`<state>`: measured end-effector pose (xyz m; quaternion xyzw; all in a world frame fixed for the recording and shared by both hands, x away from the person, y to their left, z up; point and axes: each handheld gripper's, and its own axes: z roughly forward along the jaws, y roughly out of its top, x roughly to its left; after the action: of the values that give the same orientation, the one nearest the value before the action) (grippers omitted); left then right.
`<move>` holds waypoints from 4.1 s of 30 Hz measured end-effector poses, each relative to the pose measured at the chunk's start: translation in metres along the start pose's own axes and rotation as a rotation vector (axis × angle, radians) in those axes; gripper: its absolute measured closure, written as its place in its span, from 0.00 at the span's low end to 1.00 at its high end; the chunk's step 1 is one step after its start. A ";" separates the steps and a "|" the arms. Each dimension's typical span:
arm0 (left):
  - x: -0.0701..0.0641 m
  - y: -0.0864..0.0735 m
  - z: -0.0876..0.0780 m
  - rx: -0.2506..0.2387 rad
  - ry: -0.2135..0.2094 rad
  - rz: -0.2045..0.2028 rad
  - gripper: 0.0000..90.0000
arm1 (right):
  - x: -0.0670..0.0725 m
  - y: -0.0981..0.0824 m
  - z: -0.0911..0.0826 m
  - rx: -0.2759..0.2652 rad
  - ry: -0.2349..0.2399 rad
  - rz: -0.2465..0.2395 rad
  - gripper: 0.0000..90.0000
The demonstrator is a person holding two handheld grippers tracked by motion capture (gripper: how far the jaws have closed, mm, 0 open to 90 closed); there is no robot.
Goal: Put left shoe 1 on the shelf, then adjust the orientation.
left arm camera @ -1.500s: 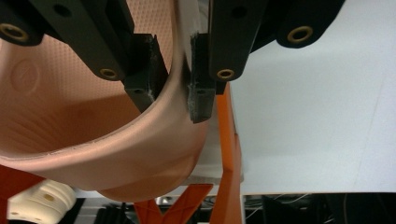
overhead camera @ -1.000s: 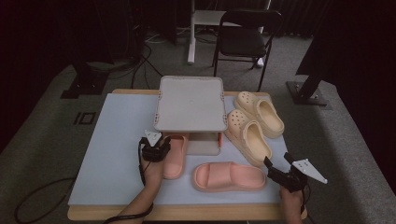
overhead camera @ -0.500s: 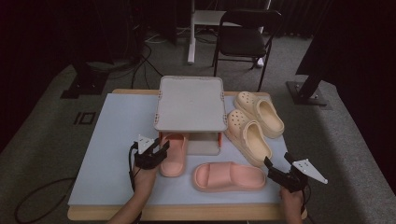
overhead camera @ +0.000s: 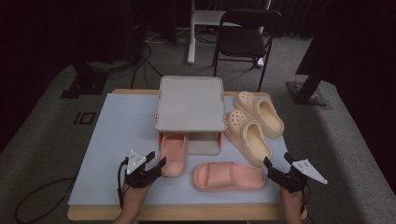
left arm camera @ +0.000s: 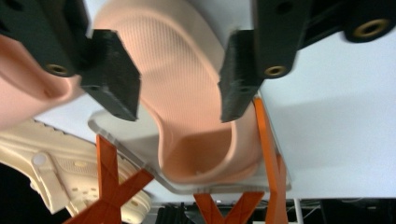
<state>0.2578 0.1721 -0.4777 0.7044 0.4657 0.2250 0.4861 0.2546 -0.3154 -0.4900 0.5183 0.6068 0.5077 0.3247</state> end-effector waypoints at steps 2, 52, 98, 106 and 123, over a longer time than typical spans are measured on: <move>-0.002 -0.009 -0.002 0.017 -0.008 0.001 0.47 | 0.000 0.000 0.000 0.001 -0.001 0.004 0.13; -0.004 -0.023 0.034 0.227 0.048 0.076 0.18 | 0.003 0.000 0.002 0.016 0.007 0.006 0.13; 0.027 -0.004 0.065 0.161 0.100 0.065 0.09 | 0.005 0.015 0.010 0.055 0.143 -0.018 0.13; 0.033 -0.006 0.042 0.113 0.048 0.072 0.09 | 0.000 0.020 0.013 0.068 0.148 -0.022 0.13; 0.077 -0.022 -0.007 0.059 0.076 0.017 0.09 | -0.022 0.033 0.037 0.122 0.160 -0.053 0.14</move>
<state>0.2790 0.2451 -0.5044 0.7134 0.4844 0.2419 0.4449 0.3038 -0.3282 -0.4717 0.4788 0.6738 0.5009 0.2565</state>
